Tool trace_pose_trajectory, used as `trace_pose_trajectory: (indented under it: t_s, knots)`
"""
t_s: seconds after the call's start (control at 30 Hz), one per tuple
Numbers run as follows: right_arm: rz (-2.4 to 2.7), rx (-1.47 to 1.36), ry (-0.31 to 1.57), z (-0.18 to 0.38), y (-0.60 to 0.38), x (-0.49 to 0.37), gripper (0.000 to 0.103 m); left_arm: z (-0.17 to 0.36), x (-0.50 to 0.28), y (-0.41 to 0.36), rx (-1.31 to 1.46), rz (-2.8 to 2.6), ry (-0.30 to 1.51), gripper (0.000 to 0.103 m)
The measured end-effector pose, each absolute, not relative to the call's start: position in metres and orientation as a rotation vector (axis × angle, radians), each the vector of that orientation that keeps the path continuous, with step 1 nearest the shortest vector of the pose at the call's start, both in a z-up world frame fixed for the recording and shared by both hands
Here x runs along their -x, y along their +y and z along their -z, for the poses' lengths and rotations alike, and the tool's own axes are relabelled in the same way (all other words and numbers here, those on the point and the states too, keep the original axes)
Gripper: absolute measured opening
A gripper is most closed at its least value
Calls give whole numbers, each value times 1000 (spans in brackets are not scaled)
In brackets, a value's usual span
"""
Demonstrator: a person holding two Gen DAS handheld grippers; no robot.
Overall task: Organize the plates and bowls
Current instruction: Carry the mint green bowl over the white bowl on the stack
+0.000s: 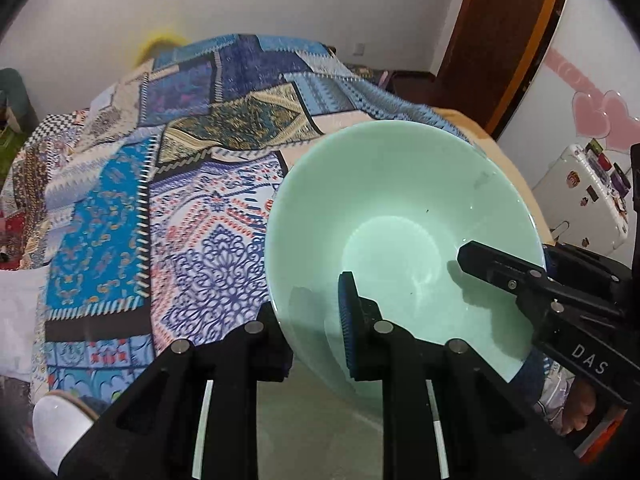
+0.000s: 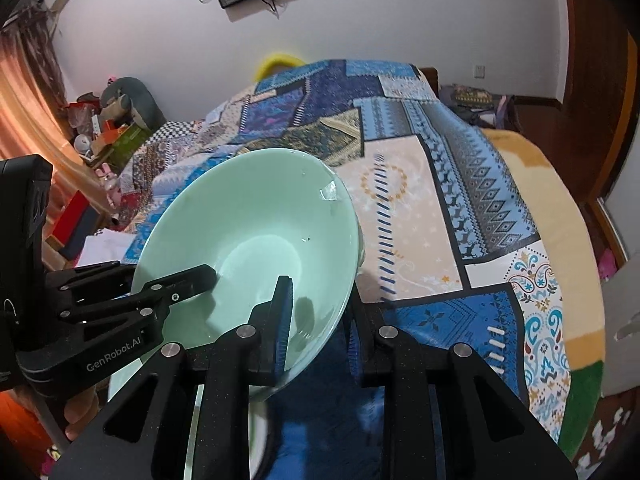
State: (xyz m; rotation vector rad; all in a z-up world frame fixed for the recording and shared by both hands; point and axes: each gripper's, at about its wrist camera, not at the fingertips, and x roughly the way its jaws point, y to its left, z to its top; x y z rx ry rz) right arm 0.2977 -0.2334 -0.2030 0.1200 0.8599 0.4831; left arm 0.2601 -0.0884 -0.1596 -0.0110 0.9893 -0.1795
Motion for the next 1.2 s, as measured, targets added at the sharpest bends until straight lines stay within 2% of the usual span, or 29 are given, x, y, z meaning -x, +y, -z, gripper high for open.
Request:
trace_pose_trajectory:
  t_s: [0.57,1.2]
  knots:
    - [-574,-92,772,174,-181,-248,22,111,-176,-31,57,115,862,19]
    - [-728,-62,761,182,-85,-211,22,113,-101,77,157,-36,829,19]
